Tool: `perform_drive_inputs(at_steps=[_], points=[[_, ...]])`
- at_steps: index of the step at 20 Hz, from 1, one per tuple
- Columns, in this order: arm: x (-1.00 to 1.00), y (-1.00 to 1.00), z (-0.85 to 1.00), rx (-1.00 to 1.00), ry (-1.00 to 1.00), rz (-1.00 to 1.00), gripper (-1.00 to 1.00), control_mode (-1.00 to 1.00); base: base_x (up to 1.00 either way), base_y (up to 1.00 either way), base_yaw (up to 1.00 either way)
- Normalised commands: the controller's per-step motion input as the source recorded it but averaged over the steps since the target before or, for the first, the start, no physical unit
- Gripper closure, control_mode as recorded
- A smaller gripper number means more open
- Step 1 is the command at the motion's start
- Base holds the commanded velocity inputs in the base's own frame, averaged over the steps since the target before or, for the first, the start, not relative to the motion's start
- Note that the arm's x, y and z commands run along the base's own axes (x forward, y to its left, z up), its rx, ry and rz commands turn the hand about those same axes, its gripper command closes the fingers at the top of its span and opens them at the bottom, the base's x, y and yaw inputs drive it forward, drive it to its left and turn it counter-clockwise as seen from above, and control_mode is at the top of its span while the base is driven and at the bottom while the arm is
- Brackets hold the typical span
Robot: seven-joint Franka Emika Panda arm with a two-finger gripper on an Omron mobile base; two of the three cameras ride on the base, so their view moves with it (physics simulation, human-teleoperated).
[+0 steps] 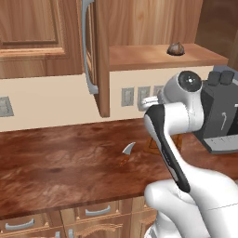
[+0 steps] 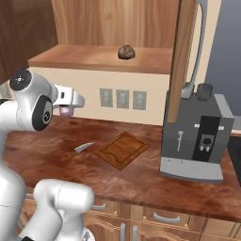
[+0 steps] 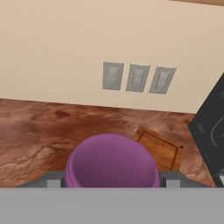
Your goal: Pick the bread, place it on the cutting board, pick the jam, place it on the counter, and close the cabinet.
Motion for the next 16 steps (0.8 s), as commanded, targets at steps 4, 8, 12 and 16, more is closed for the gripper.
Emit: perform_drive_inputs(at_steps=[4, 8, 12, 16], points=[[0.00, 0.06, -0.43, 0.00, 0.01, 0.00, 1.00, -1.00, 0.00, 0.00, 0.00], [0.00, 0.04, -0.39, 0.00, 0.01, 0.00, 1.00, -1.00, 0.00, 0.00, 0.00], [0.00, 0.06, -0.38, 0.00, 0.01, 0.00, 1.00, -1.00, 0.00, 0.00, 0.00], [0.00, 0.07, -0.36, 0.00, 0.01, 0.00, 1.00, -1.00, 0.00, 0.00, 0.00]])
